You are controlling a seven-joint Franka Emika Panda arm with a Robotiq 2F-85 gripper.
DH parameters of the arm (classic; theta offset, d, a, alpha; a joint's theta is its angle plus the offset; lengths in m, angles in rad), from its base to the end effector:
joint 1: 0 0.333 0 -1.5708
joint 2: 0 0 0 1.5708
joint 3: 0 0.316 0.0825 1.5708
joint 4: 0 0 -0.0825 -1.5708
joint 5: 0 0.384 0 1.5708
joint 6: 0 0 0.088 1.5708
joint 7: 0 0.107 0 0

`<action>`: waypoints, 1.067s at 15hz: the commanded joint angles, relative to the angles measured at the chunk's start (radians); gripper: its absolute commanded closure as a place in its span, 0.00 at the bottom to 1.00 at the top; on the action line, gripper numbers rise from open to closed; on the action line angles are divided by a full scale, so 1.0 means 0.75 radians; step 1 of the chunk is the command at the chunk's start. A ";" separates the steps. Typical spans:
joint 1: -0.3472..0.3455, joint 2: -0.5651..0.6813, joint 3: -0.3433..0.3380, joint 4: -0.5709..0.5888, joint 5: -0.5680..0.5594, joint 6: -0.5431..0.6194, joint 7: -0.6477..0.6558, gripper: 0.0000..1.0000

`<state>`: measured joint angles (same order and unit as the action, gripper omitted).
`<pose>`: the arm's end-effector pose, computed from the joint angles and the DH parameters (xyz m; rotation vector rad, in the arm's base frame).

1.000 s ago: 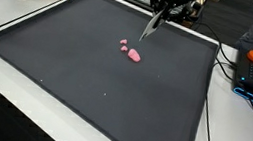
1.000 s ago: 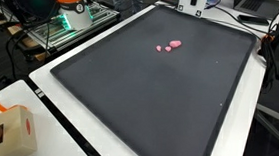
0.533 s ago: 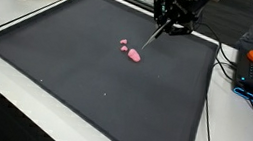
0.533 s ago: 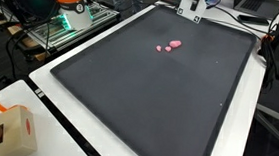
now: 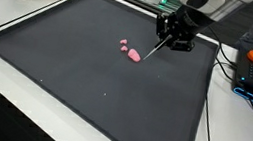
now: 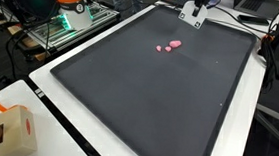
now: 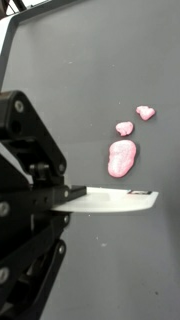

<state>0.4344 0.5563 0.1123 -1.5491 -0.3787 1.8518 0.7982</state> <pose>0.5927 0.3149 0.3125 2.7598 -0.1510 -0.0175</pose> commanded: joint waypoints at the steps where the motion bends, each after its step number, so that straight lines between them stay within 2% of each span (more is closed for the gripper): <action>1: 0.036 0.096 -0.026 0.124 -0.016 -0.082 -0.019 0.99; 9: 0.015 0.171 -0.039 0.202 0.038 -0.080 -0.078 0.99; 16: -0.038 0.182 -0.046 0.230 0.118 -0.082 -0.164 0.99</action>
<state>0.4239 0.6764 0.0789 -1.4082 -0.3410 1.8192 0.7218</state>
